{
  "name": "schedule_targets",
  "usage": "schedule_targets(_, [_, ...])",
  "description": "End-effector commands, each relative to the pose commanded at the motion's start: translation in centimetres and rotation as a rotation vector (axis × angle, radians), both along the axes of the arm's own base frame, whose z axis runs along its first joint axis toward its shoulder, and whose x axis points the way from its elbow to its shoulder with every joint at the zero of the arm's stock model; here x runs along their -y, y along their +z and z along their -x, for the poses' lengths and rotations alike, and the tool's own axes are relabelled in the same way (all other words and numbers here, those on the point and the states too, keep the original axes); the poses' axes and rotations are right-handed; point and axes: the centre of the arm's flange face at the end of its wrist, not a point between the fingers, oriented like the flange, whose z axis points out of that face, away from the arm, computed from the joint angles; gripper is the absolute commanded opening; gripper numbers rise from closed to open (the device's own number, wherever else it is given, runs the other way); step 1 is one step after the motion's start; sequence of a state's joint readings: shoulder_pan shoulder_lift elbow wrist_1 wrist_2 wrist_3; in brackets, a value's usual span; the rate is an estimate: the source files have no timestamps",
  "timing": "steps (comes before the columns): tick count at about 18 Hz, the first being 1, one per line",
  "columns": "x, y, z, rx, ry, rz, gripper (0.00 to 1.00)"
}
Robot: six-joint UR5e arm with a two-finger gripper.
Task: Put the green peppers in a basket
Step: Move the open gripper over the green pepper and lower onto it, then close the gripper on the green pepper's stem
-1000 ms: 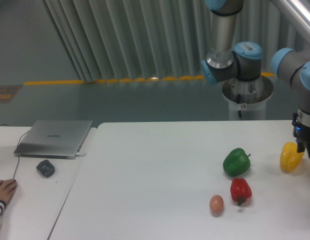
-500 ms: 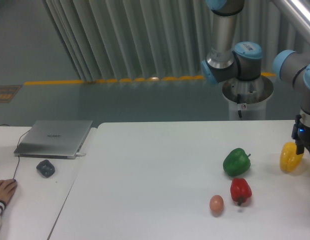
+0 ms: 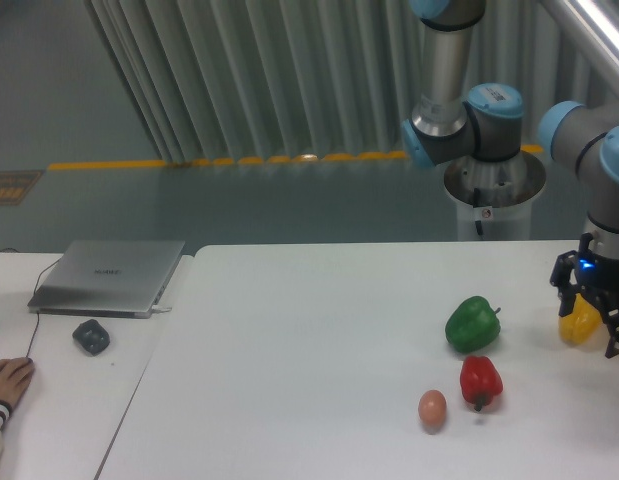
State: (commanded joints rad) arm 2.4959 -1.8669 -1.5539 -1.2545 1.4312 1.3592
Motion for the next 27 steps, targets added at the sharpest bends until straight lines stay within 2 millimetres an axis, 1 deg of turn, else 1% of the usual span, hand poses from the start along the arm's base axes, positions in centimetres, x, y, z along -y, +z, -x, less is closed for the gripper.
schedule_targets(2, [-1.1, -0.3, -2.1, -0.002, -0.031, 0.049, 1.0])
schedule_targets(4, [-3.0, -1.0, -4.9, -0.03, -0.029, 0.111, 1.0])
schedule_targets(6, [-4.4, -1.8, -7.1, -0.044, -0.033, 0.159, 1.0])
schedule_targets(8, [-4.3, -2.5, -7.7, -0.015, -0.037, 0.19, 1.0])
schedule_targets(10, [-4.2, -3.1, -9.1, 0.003, -0.018, 0.213, 1.0])
schedule_targets(11, [-3.8, -3.7, -9.4, 0.016, -0.01, 0.23, 1.0])
schedule_targets(12, [-3.4, -3.9, -9.8, 0.026, -0.013, 0.241, 1.0])
schedule_targets(14, [-3.2, -4.0, -10.1, 0.04, -0.013, 0.257, 1.0])
schedule_targets(15, [-3.1, -3.8, -10.8, 0.044, -0.016, 0.263, 1.0])
schedule_targets(17, [-3.6, -3.9, -11.9, 0.047, -0.017, 0.27, 1.0])
schedule_targets(19, [-3.7, -3.6, -12.3, 0.041, -0.012, 0.266, 1.0])
schedule_targets(21, [-4.2, -4.1, -13.0, 0.028, -0.025, 0.283, 1.0])
schedule_targets(23, [-4.2, -4.1, -13.1, 0.002, -0.037, 0.3, 1.0])
schedule_targets(27, [-4.1, -4.6, -13.2, 0.006, -0.043, 0.308, 1.0])
